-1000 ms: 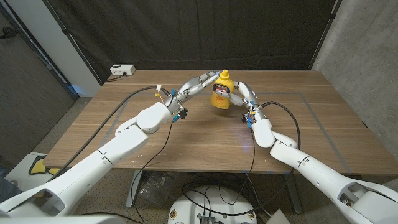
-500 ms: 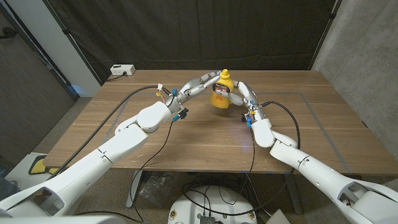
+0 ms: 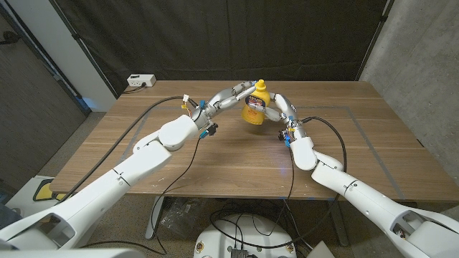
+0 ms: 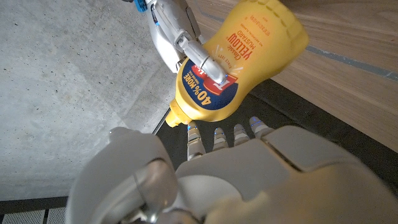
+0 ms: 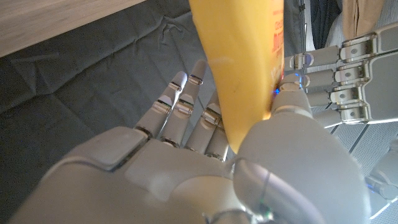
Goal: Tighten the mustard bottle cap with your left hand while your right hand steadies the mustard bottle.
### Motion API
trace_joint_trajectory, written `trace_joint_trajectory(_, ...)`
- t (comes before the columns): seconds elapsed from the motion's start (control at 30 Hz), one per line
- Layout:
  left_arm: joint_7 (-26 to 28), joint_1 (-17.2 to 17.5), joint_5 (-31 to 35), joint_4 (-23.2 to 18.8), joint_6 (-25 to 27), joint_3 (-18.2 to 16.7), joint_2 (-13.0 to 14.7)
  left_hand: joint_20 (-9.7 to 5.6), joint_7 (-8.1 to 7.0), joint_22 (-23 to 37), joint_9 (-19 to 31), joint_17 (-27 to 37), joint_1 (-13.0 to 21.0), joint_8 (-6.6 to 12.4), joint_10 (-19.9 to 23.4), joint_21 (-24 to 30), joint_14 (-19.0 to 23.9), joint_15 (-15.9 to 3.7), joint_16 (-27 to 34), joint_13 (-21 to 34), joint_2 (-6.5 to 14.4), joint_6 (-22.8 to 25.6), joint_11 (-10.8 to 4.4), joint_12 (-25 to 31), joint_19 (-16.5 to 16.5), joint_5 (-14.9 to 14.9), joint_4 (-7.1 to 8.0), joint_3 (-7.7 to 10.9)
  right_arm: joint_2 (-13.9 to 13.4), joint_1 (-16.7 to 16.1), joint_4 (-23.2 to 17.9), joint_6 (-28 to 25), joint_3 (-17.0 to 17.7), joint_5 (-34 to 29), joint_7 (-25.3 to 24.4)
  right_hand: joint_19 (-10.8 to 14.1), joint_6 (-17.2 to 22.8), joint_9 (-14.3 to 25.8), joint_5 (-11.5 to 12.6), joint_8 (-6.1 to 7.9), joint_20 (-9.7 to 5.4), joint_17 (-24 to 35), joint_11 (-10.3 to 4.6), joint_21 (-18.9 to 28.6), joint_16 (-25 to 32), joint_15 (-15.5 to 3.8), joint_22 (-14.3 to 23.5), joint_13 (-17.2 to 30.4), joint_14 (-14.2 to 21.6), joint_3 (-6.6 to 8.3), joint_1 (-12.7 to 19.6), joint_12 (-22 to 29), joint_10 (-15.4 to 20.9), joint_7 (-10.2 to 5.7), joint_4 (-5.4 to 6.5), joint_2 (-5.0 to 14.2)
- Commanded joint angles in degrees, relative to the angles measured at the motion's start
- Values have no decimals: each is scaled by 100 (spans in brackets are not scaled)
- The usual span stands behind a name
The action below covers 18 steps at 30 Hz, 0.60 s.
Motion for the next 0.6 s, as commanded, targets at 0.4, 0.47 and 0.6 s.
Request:
trace_joint_trajectory(0.4, -250, -384, 88, 255, -99, 204, -220, 38, 52, 10, 20, 10, -26, 41, 6, 9, -51, -12, 37, 30, 5, 36, 33, 45, -680, 10, 47, -18, -106, -130, -111, 45, 129, -153, -280, 45, 318, 47, 37, 6, -346, 1, -9, -14, -17, -594, 4, 44, 77, 547, 714, 23, 95, -188, 140, 613)
trace_joint_trajectory(0.47, -254, -403, 98, 266, -111, 218, -241, 41, 47, 10, 20, 10, -26, 42, 8, 10, -49, -12, 39, 30, 6, 39, 34, 46, -680, 10, 47, -18, -113, -139, -115, 46, 139, -152, -289, 40, 326, 51, 28, 2, -356, -1, -10, -17, -22, -587, 6, 46, 70, 587, 777, 23, 101, -187, 121, 642)
trace_joint_trajectory(0.6, -289, -467, 125, 308, -137, 262, -289, 44, 51, 11, 20, 10, -26, 43, 9, 12, -44, -11, 42, 30, 6, 43, 36, 48, -679, 10, 48, -18, -135, -169, -139, 54, 164, -150, -310, 39, 333, 54, 20, 1, -364, -1, -9, -18, -23, -587, 7, 48, 67, 612, 815, 23, 105, -187, 113, 660)
